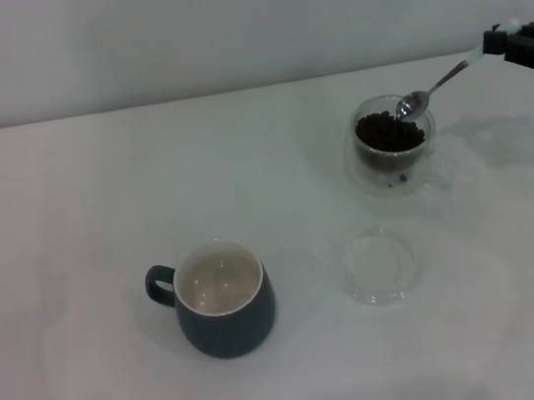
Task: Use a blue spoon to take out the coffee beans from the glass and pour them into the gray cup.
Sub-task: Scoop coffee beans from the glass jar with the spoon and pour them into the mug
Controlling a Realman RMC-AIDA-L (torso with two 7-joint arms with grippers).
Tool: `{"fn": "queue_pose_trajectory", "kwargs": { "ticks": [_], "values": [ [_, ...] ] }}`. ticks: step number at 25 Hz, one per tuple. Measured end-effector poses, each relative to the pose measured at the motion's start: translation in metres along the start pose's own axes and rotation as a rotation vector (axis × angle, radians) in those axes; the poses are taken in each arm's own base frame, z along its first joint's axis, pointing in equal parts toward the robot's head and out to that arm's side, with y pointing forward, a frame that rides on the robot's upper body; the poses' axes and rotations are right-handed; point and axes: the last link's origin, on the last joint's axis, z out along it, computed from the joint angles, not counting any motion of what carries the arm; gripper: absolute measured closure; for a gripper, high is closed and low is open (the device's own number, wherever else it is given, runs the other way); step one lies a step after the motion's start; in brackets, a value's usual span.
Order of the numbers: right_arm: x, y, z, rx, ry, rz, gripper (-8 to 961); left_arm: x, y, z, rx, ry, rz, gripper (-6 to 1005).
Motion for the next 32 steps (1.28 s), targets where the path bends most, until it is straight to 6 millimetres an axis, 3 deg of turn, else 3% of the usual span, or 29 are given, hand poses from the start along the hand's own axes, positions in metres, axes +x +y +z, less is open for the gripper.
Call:
{"fn": "queue_pose_trajectory", "kwargs": {
  "ticks": [7, 16, 32],
  "values": [
    [0.0, 0.003, 0.021, 0.026, 0.074, -0.081, 788, 0.0, -0.002, 0.002, 0.019, 0.0, -0.035, 210],
    [0.001, 0.004, 0.028, 0.045, 0.102, -0.102, 785, 0.001, -0.002, 0.004, 0.015, 0.002, -0.038, 210],
    [0.014, 0.011, 0.038, 0.038, 0.143, 0.084, 781, 0.003, -0.002, 0.008, 0.012, 0.009, -0.033, 210]
  ]
}}
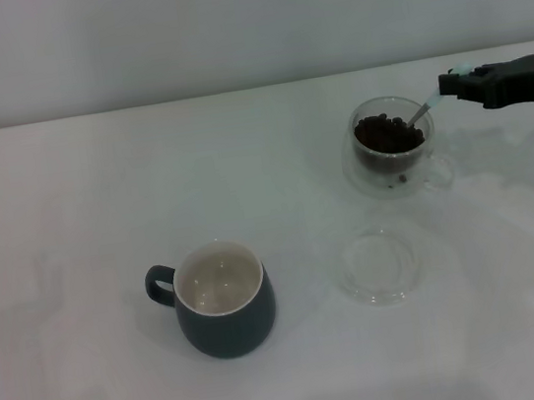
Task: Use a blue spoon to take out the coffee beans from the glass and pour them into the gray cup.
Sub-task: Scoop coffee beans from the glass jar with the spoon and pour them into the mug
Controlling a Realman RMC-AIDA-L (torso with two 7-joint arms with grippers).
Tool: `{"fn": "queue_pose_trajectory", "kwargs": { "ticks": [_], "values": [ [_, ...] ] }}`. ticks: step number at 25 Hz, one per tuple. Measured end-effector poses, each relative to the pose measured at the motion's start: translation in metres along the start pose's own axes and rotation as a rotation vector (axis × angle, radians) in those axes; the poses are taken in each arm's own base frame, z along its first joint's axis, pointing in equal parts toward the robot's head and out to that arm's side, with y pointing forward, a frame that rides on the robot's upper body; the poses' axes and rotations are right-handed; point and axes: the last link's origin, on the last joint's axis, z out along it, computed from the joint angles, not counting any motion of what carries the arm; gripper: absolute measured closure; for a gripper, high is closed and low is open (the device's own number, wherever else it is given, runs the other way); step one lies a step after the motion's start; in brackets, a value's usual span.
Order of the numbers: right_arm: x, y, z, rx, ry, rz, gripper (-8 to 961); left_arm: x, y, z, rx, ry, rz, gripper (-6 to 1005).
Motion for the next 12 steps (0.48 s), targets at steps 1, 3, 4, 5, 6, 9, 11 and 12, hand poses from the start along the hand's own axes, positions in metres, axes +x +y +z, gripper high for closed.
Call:
{"fn": "queue_pose_trajectory", "kwargs": {
  "ticks": [1, 3, 4, 5, 6, 9, 11, 12],
  "values": [
    [0.001, -0.0012, -0.0006, 0.003, -0.004, 0.036, 780, 0.0, 0.0, 0.0, 0.0, 0.0, 0.0, 210],
    [0.0013, -0.0018, -0.0012, 0.005, -0.008, 0.055, 780, 0.0, 0.0, -0.0001, 0.0, 0.0, 0.0, 211],
    [0.0016, -0.0024, -0.0017, 0.007, -0.011, 0.07, 780, 0.0, -0.0001, -0.0002, 0.0, 0.0, 0.0, 211],
    [0.0019, -0.0027, -0.0021, 0.008, -0.012, 0.081, 779, -0.0001, -0.0003, -0.0003, 0.001, -0.001, 0.0, 211],
    [0.0021, -0.0034, -0.0025, 0.012, -0.013, 0.099, 779, -0.0001, -0.0003, -0.0004, 0.001, -0.001, 0.0, 211],
    [0.0029, -0.0044, -0.0029, 0.016, -0.014, 0.144, 778, -0.0002, -0.0007, -0.0008, 0.002, -0.001, 0.0, 211],
    [0.0041, -0.0059, -0.0035, 0.022, -0.013, 0.179, 778, -0.0003, -0.0009, -0.0012, 0.003, -0.002, 0.001, 211],
    [0.0046, -0.0066, -0.0038, 0.024, -0.014, 0.194, 777, -0.0004, -0.001, -0.0013, 0.003, -0.002, 0.001, 211]
  ]
}}
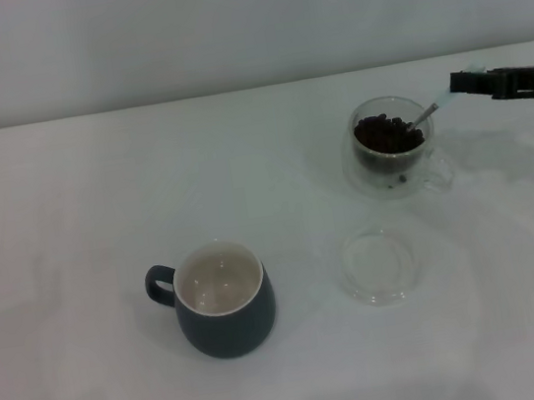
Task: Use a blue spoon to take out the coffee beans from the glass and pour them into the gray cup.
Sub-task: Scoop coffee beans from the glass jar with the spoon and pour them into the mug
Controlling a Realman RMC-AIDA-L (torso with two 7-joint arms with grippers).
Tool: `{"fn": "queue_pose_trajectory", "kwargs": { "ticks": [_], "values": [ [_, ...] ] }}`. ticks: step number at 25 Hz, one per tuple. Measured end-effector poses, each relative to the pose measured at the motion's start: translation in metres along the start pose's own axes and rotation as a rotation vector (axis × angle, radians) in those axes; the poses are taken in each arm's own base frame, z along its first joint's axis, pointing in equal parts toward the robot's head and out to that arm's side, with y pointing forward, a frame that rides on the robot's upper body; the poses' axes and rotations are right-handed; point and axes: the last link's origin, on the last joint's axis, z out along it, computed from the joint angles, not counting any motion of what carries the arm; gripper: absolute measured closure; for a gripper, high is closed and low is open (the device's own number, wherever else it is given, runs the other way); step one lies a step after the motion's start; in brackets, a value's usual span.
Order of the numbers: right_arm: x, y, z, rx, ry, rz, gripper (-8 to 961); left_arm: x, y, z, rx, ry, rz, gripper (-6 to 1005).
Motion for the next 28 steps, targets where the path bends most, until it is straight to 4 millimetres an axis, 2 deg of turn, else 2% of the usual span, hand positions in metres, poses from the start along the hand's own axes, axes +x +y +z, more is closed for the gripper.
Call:
{"fn": "queue_pose_trajectory", "kwargs": {
  "ticks": [12, 28],
  "values": [
    [0.006, -0.014, -0.009, 0.011, -0.039, 0.192, 774, -0.001, -0.001, -0.003, 0.005, -0.004, -0.003, 212],
    [0.014, -0.02, -0.01, -0.019, -0.085, 0.367, 769, -0.001, 0.0, -0.002, 0.002, 0.001, -0.004, 211]
  ]
}}
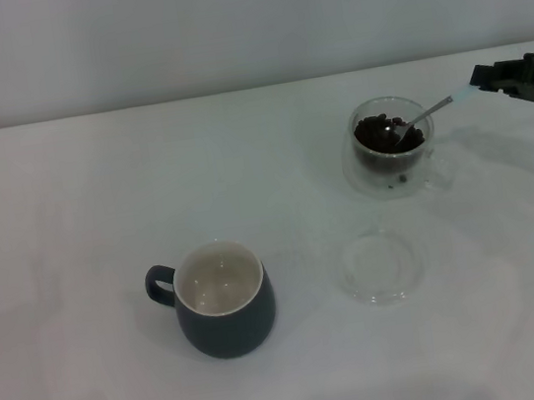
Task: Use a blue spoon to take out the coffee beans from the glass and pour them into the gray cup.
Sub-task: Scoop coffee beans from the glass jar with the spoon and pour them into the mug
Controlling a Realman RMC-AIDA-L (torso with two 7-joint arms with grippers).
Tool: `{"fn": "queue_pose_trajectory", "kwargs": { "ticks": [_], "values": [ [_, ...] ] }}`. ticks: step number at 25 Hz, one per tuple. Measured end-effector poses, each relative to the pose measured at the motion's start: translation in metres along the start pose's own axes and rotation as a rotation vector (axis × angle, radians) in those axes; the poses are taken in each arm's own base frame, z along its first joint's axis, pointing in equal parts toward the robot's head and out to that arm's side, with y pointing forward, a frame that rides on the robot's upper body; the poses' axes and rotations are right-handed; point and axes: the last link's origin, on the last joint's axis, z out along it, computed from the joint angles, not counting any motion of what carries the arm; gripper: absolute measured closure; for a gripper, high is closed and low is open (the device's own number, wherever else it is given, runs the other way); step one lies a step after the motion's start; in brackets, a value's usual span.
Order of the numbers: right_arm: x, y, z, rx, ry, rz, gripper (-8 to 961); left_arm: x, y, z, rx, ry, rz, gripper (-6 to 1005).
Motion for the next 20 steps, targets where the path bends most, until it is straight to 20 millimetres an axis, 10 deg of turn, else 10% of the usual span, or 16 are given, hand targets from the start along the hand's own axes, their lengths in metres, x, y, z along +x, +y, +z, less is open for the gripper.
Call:
{"fn": "queue_pose_trajectory", "kwargs": {
  "ticks": [20],
  "values": [
    [0.013, -0.017, -0.008, -0.025, -0.084, 0.199, 763, -0.001, -0.001, -0.001, 0.003, -0.004, 0.002, 211]
  ]
}}
